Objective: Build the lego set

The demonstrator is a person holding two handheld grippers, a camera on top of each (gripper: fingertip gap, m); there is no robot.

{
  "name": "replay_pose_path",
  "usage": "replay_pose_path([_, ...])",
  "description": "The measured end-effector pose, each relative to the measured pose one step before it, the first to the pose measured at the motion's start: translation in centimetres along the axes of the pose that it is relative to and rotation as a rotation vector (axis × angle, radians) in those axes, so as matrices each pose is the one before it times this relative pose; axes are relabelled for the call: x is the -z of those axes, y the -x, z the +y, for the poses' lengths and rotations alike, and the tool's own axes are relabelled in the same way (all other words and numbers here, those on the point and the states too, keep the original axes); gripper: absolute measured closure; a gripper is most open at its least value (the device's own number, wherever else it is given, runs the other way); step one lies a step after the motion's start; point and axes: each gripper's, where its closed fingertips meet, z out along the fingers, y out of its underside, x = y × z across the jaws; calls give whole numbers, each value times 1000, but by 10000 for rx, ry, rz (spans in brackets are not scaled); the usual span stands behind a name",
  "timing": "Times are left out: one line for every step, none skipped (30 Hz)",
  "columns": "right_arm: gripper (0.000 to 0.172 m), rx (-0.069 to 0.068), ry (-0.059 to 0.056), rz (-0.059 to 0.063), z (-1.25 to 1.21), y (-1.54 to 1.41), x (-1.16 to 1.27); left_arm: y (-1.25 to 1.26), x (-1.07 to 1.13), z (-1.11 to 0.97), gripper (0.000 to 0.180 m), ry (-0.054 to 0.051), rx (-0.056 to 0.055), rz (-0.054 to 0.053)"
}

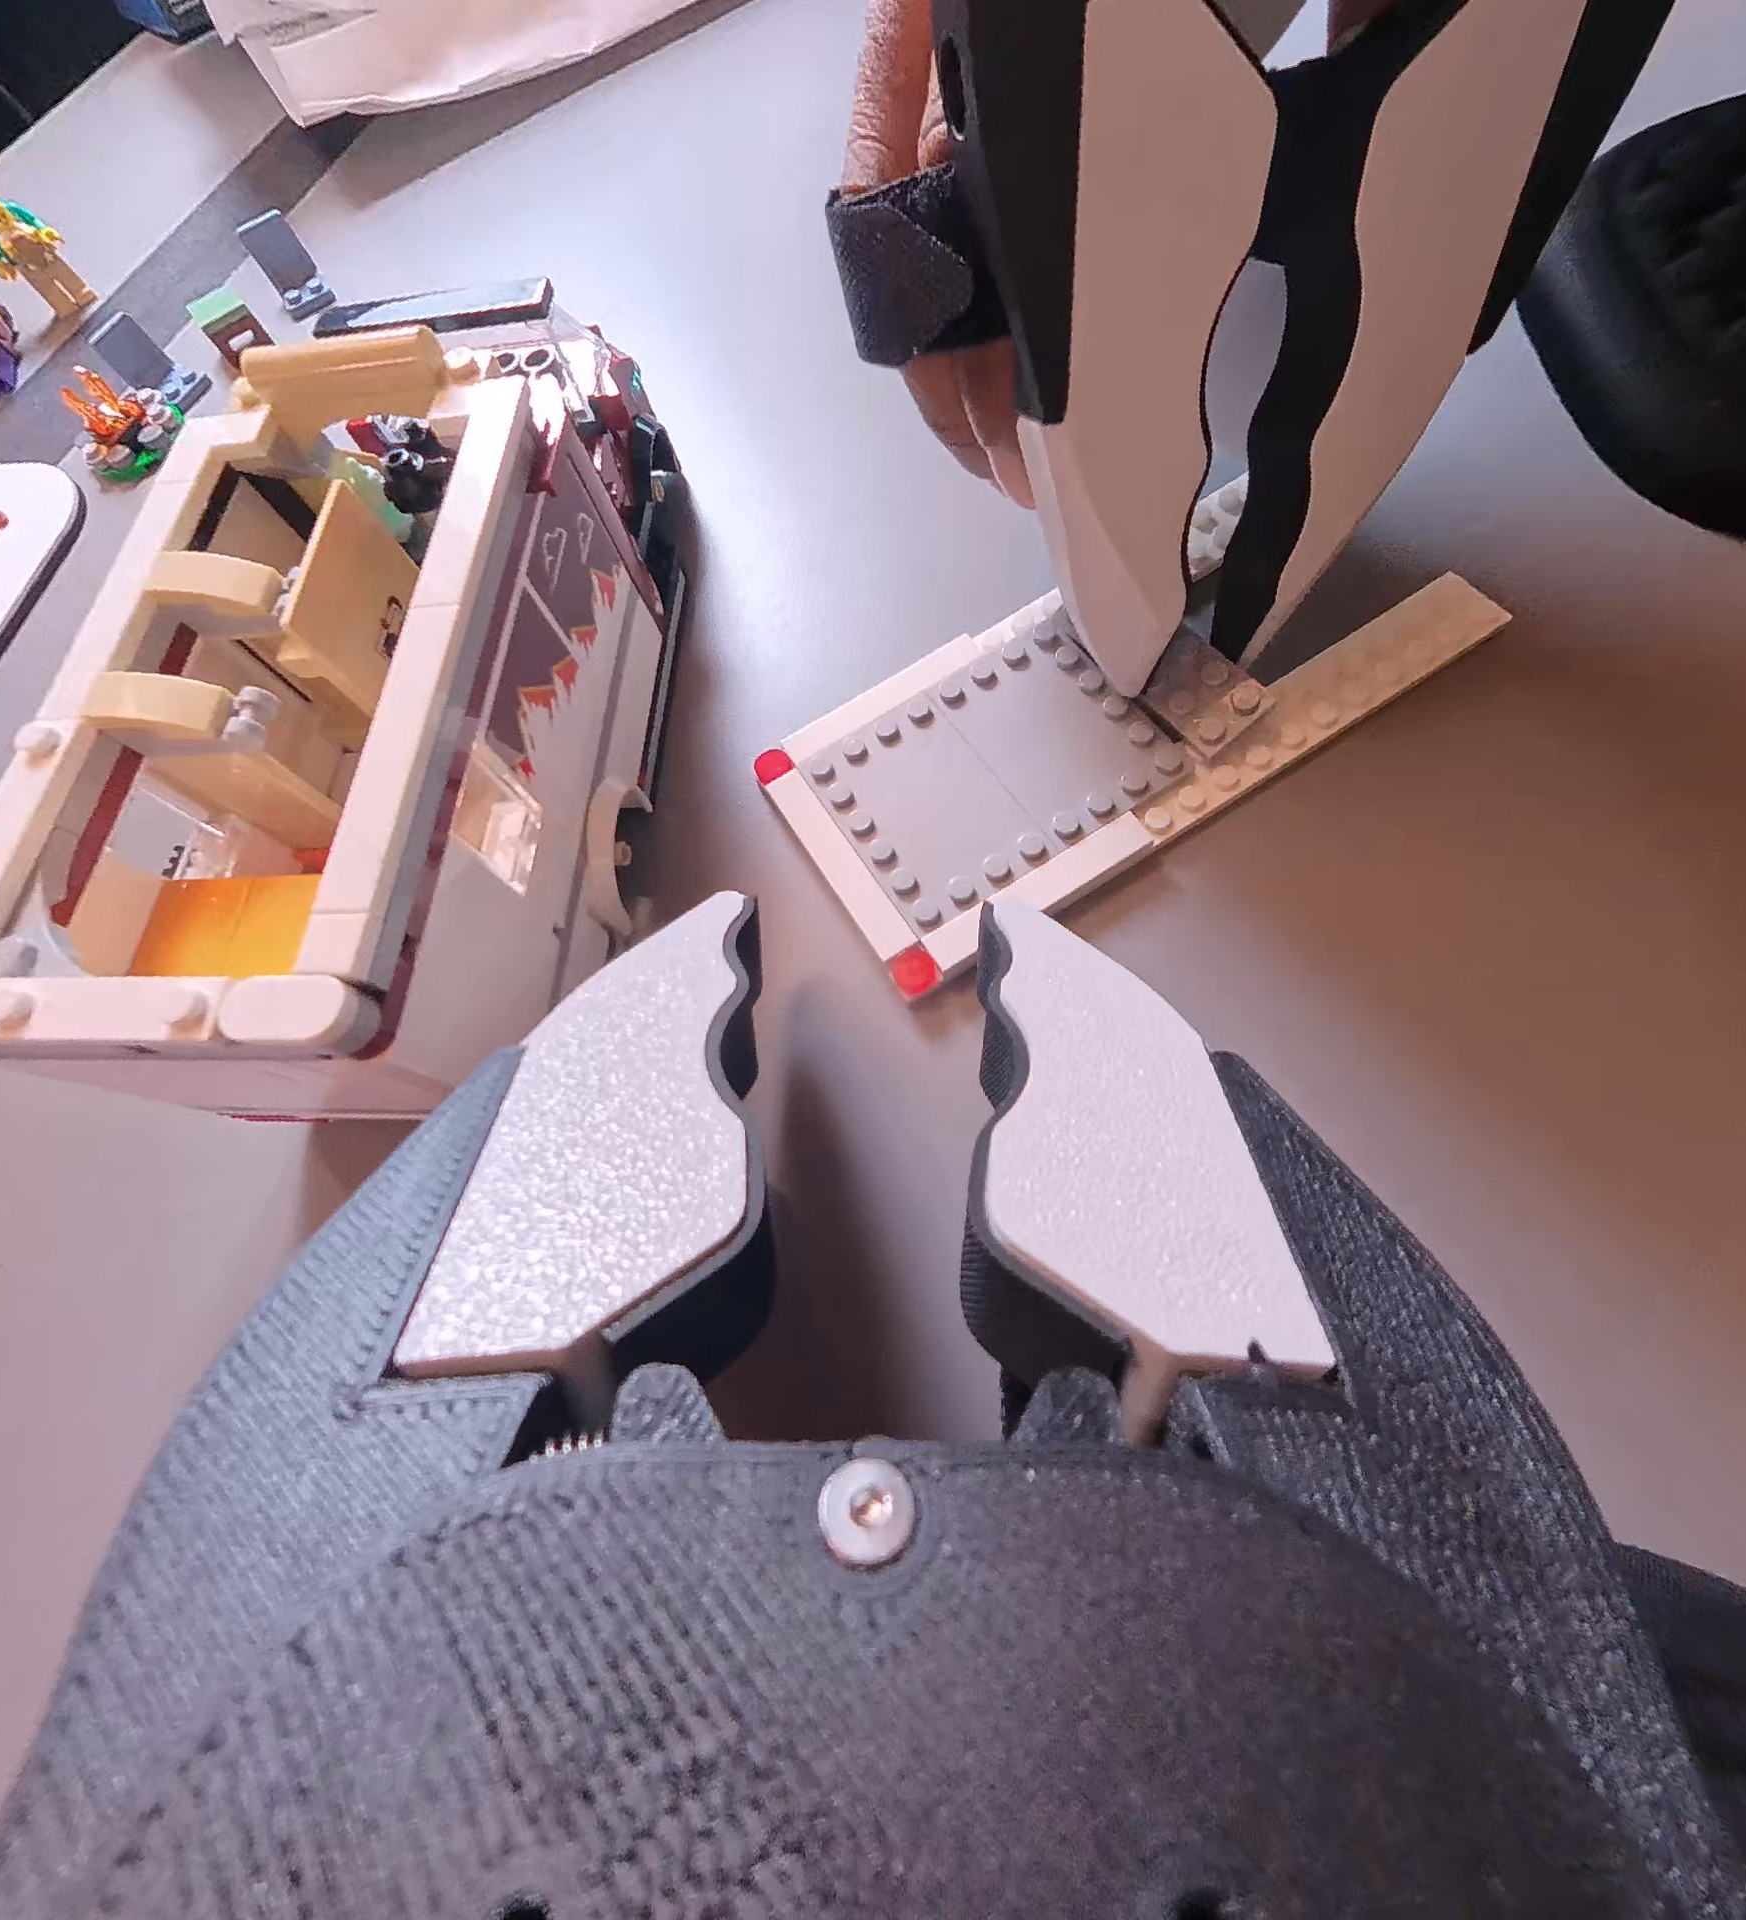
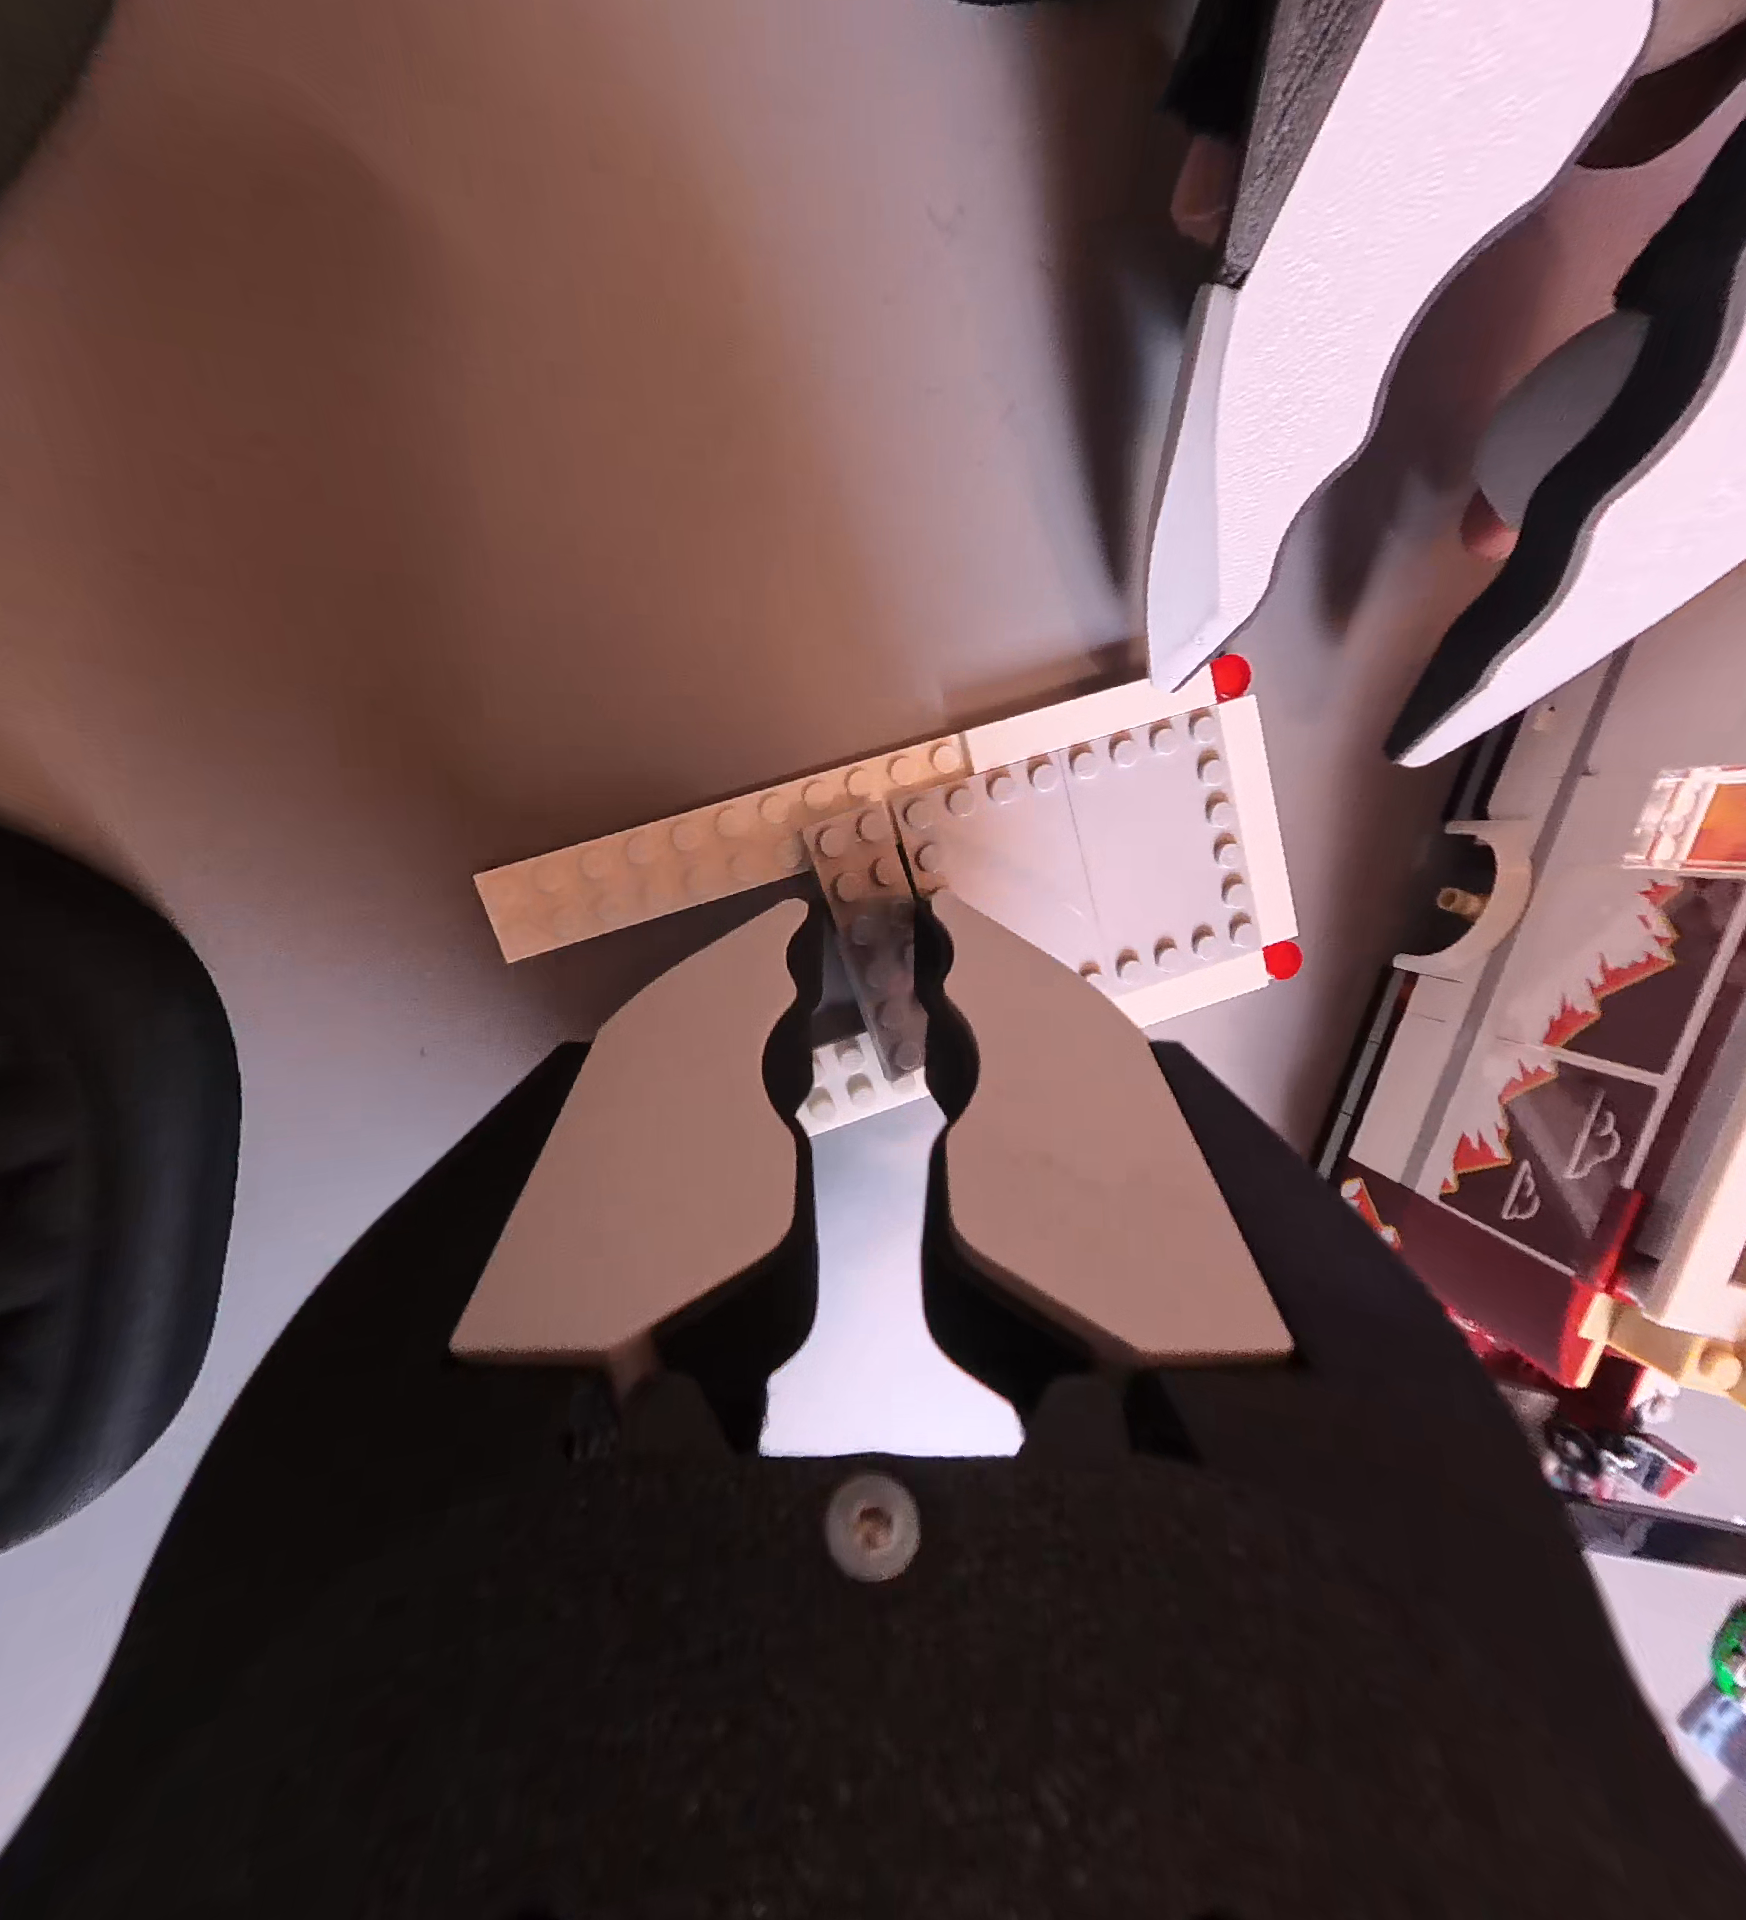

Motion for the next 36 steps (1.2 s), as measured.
replay_pose_path([156, 93, 39, -15, 14, -20, 5, -5, -4, 1, 140, 4, 4, 7])
replay_pose_path([156, 70, 50, 37, 15, -89, -17, 2, 0, 3, 140, 1, 4, 7])
replay_pose_path([156, 67, 25, 48, -6, -69, -13, 0, 8, -10, 140, -5, 9, 2])
replay_pose_path([156, 56, -45, 44, -101, -24, 9, 17, 14, -8, 140, -11, 12, -3])
replay_pose_path([156, 18, -51, 88, -101, -68, 28, 27, 19, -14, 140, -11, 17, -2])
replay_pose_path([156, 5, -38, 95, -59, -76, 58, 13, 11, -9, 140, -13, 21, 6])
replay_pose_path([156, 2, -10, 58, 1, 11, 75, 2, 11, -6, 140, -7, 21, 9])
replay_pose_path([156, 5, -5, 95, 64, -48, 69, 8, 3, -7, 140, -2, 13, 9])
replay_pose_path([155, 2, -6, 90, 83, -20, 83, -9, -3, -1, 140, 3, -1, 2])
replay_pose_path([155, -16, -23, 74, 77, -6, 97, -8, -9, 13, 140, 11, -13, 2])
replay_pose_path([156, -28, -52, 101, 0, -55, 88, -25, -16, 20, 140, 15, -18, 1])
replay_pose_path([156, -16, -63, 78, -45, -18, 94, 1, -8, 14, 140, 12, -15, -4])
replay_pose_path([156, -3, -49, 37, -81, 63, 78, 0, -7, 10, 140, 6, -3, -4])
replay_pose_path([157, 9, -33, 61, -68, 20, 29, 5, 4, -9, 140, -2, 11, 2])
replay_pose_path([158, 13, -1, 28, -9, 74, -16, 16, 11, -5, 140, -6, 18, 0])
replay_pose_path([159, 10, -4, 24, -3, 54, -67, 12, 0, -3, 140, -7, 11, 1])
replay_pose_path([160, 2, -1, 17, 23, 49, -94, -1, 6, -8, 140, 0, 5, -1])
replay_pose_path([162, -7, 15, 47, 45, 0, -121, -1, -12, 9, 140, 7, -2, 1])
replay_pose_path([163, -8, -1, 58, 34, -33, -122, -14, -5, 12, 141, 8, -14, 1])
replay_pose_path([164, -31, -48, 68, -29, -61, -97, -3, -6, 8, 141, 5, -15, -7])
replay_pose_path([164, -42, -59, 25, -61, -29, -30, -13, 7, 2, 141, 0, -12, 0])
replay_pose_path([164, -48, -8, 10, 3, -29, 8, 3, -1, -2, 141, -2, -2, -1])
replay_pose_path([163, -23, 14, 49, 30, -66, 57, 1, 3, 1, 141, -3, 9, 0])
replay_pose_path([158, -33, -15, 127, 9, -162, 138, 1, 9, -11, 141, -10, 13, 4])
replay_pose_path([152, -146, -49, 171, -19, -258, 259, 17, 17, -21, 141, -15, 9, 0])
replay_pose_path([146, -345, -64, 208, -18, -352, 338, -5, 14, -15, 141, -14, 1, -1])
replay_pose_path([141, -605, -25, 152, 65, -312, 396, 5, 9, 3, 141, -4, -1, -4])
replay_pose_path([135, -893, 37, 1, 119, -65, 379, 3, 0, 1, 141, 1, 1, -3])
replay_pose_path([129, -1168, 14, -78, 63, 193, 346, 12, 4, 2, 141, -3, 5, -7])
replay_pose_path([119, -1333, 36, 33, 170, 258, 260, 22, 3, -14, 141, -9, 15, -8])
replay_pose_path([109, -1347, 153, 256, 461, 155, 192, 32, 23, -20, 141, -22, 27, -10])
replay_pose_path([104, -1419, 40, 519, 439, -81, 183, 51, 22, -36, 141, -28, 33, -17])
replay_pose_path([101, -1494, -289, 330, 108, 158, 199, 61, 21, -21, 141, -23, 35, -26])
replay_pose_path([98, -1245, -286, 23, 151, 609, 126, 79, 19, -12, 141, -9, 39, -42])
replay_pose_path([94, -639, 61, 303, 582, 274, -72, 56, -1, 5, 141, 1, 19, -32])
replay_pose_path([89, -12, 171, 579, 643, -40, -215, -6, 4, 14, 141, 3, -12, -6])
